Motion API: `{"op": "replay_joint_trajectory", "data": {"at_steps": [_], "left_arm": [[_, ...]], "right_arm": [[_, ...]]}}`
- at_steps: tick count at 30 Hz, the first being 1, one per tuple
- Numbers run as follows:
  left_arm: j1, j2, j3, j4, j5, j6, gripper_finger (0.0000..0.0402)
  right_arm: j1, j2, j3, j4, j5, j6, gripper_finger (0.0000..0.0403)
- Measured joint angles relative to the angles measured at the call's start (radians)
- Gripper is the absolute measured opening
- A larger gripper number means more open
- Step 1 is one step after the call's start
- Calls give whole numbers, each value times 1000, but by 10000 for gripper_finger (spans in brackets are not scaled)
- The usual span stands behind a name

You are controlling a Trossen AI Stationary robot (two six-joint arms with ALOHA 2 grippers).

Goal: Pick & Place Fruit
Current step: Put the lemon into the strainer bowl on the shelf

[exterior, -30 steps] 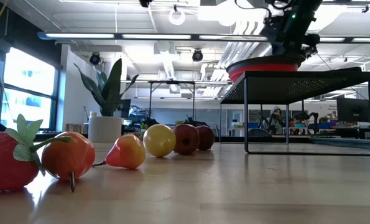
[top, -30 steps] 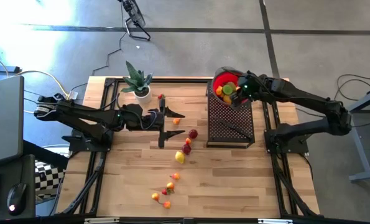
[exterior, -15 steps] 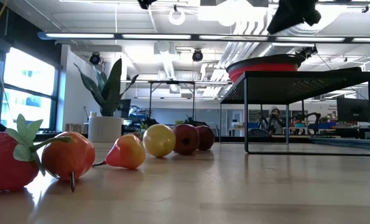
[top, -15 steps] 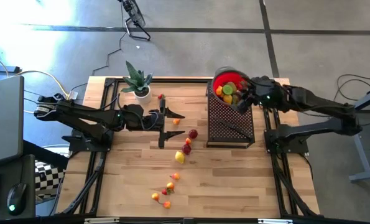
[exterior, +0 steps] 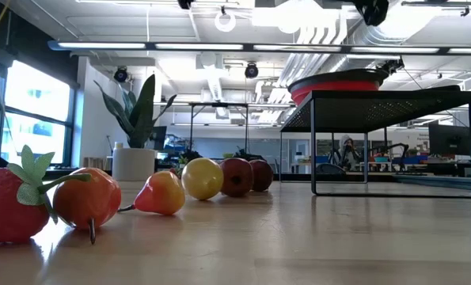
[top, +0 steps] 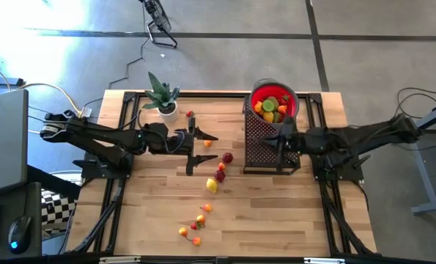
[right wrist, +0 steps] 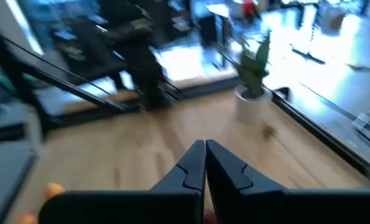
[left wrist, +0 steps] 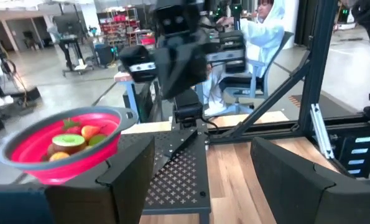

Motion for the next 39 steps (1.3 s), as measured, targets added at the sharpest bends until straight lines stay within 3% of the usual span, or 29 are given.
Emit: {"op": "replay_joint_trajectory", "data": {"at_steps": [3, 12, 23, 34, 39], "left_arm": [[0, 0, 0, -26, 0, -26, 260], [0, 0, 0, -49, 0, -42, 260], [0, 0, 0, -47, 0, -332, 260], [0, 0, 0, -62, 5, -423, 260], [0, 0, 0, -62, 5, -419, 260]], "right_arm": [[56, -1, -54, 139, -2, -19, 3], [195, -1, -150, 326, -2, -14, 3], [346, -1, -303, 625, 9, -40, 2], [397, -1, -318, 638, 8, -254, 2], [397, -1, -318, 541, 1, -230, 2]]}}
